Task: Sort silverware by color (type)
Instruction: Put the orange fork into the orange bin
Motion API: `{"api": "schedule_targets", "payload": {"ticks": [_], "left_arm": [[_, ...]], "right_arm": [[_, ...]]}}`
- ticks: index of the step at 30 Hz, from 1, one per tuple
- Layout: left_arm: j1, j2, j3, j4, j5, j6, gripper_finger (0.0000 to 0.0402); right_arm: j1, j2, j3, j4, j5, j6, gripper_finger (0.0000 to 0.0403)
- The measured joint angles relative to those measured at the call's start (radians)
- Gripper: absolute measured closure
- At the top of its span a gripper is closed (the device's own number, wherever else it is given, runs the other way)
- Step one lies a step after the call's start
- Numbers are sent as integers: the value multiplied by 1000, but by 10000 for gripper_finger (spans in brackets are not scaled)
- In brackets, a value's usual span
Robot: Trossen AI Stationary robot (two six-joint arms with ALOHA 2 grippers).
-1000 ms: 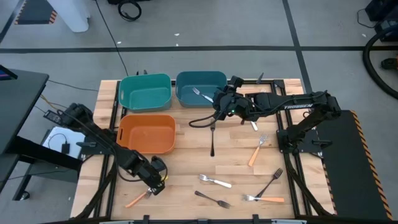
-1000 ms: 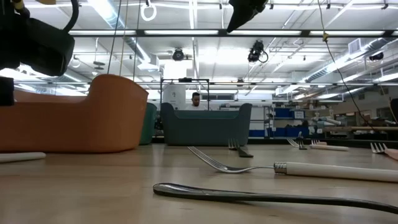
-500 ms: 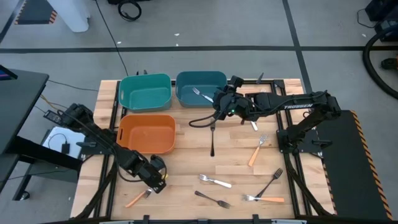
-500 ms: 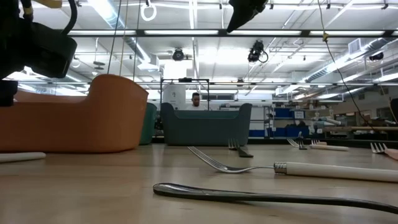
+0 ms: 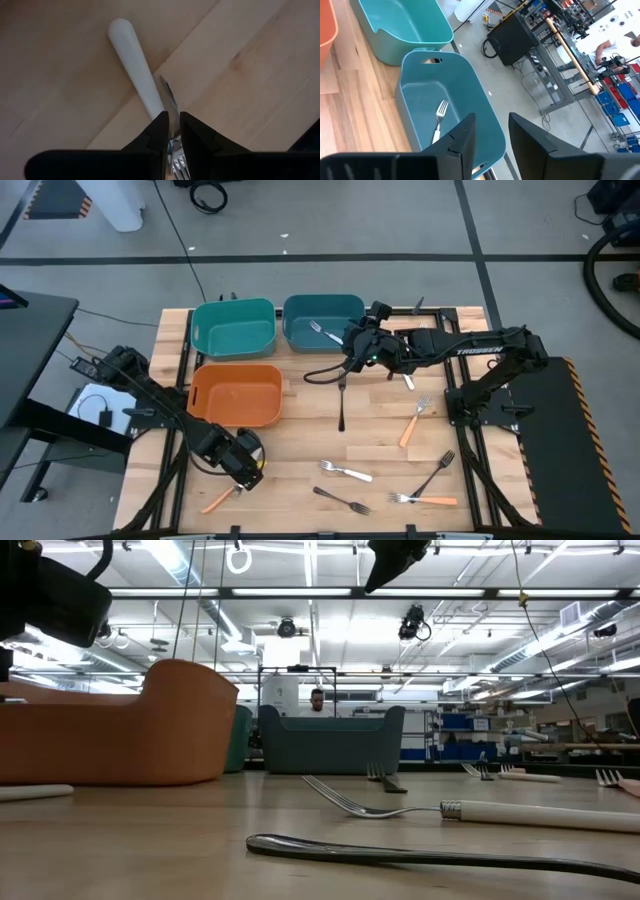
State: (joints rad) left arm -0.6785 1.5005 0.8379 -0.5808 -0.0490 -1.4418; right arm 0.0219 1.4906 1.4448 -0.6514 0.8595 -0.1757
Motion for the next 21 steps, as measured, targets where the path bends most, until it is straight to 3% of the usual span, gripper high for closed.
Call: {"api": "schedule_targets", "payload": {"ticks": [21], "left_arm": [[1, 69, 4, 73, -1, -67, 347]], "right_arm": [[0, 0, 0, -1, -29, 0, 279]]}}
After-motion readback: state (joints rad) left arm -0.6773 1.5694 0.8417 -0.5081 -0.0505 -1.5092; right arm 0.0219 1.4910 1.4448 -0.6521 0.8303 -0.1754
